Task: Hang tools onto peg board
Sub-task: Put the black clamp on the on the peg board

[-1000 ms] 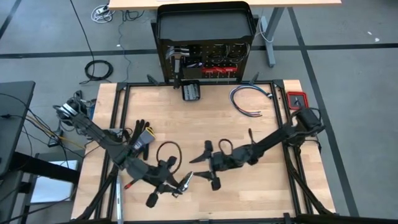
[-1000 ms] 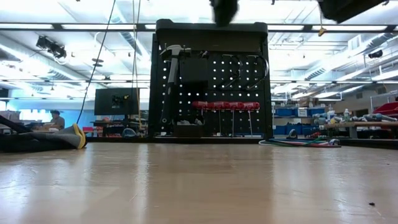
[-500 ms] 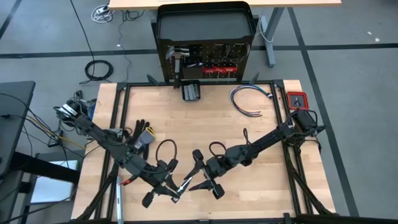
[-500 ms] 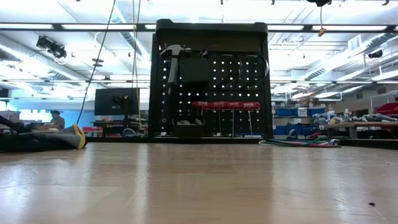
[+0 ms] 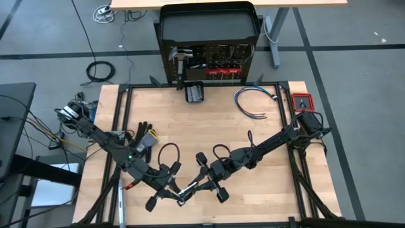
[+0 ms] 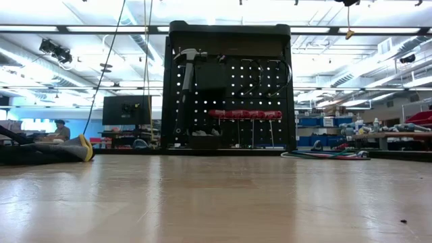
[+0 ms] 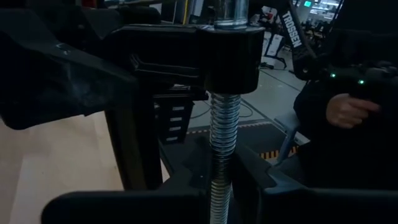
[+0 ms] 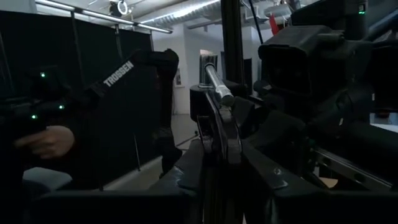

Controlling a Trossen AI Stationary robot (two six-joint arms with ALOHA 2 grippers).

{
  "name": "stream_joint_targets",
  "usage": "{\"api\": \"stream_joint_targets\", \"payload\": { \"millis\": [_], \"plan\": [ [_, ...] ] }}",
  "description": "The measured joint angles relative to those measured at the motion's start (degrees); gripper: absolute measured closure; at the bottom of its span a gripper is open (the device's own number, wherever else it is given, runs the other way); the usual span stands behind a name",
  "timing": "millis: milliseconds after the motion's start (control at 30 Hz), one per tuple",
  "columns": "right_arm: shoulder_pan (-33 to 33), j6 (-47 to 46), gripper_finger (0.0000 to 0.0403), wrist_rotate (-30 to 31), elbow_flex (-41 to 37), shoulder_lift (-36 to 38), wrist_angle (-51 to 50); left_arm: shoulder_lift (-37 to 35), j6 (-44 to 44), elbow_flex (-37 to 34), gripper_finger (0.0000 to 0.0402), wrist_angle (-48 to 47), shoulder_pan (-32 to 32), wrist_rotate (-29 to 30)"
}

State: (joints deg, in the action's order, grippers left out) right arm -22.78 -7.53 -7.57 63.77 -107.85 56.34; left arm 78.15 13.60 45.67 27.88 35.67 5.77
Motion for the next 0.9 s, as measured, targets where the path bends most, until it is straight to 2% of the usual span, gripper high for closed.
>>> {"api": "stream_joint_targets", "payload": {
  "millis": [133, 233, 300, 400, 500, 700, 900],
  "plan": [
    [-0.35, 0.19, 0.0321, 0.02, 0.00, 0.04, -0.07, 0.00, -0.70, 0.00, 0.0364, 0.05, -0.21, 0.09],
    [-0.50, -0.04, 0.0273, -0.74, 0.00, 0.06, -0.15, 0.00, -1.59, 0.00, 0.0364, 0.21, -0.29, 0.75],
    [-0.62, -0.08, 0.0257, -1.00, 0.00, 0.05, -0.46, 0.00, -1.66, 0.00, 0.0364, 0.31, -0.51, 2.10],
    [-0.62, -0.02, 0.0276, -1.05, 0.02, 0.04, -0.62, 0.00, -2.71, 0.00, 0.0364, 0.29, -0.74, 4.15],
    [-0.62, 0.47, 0.0330, -0.89, 0.04, 0.04, -0.74, 0.00, -2.42, 0.00, 0.0364, 0.33, -1.12, 4.01],
    [-0.70, 0.39, 0.0328, -0.54, 0.04, 0.13, -0.99, -0.57, -2.77, 0.00, 0.0361, -0.84, -1.19, 3.81],
    [-0.39, -0.05, 0.0329, 2.33, 0.04, 2.18, -5.07, -5.79, -3.07, 0.07, 0.0334, -9.85, -1.34, 5.60]
  ]
}}
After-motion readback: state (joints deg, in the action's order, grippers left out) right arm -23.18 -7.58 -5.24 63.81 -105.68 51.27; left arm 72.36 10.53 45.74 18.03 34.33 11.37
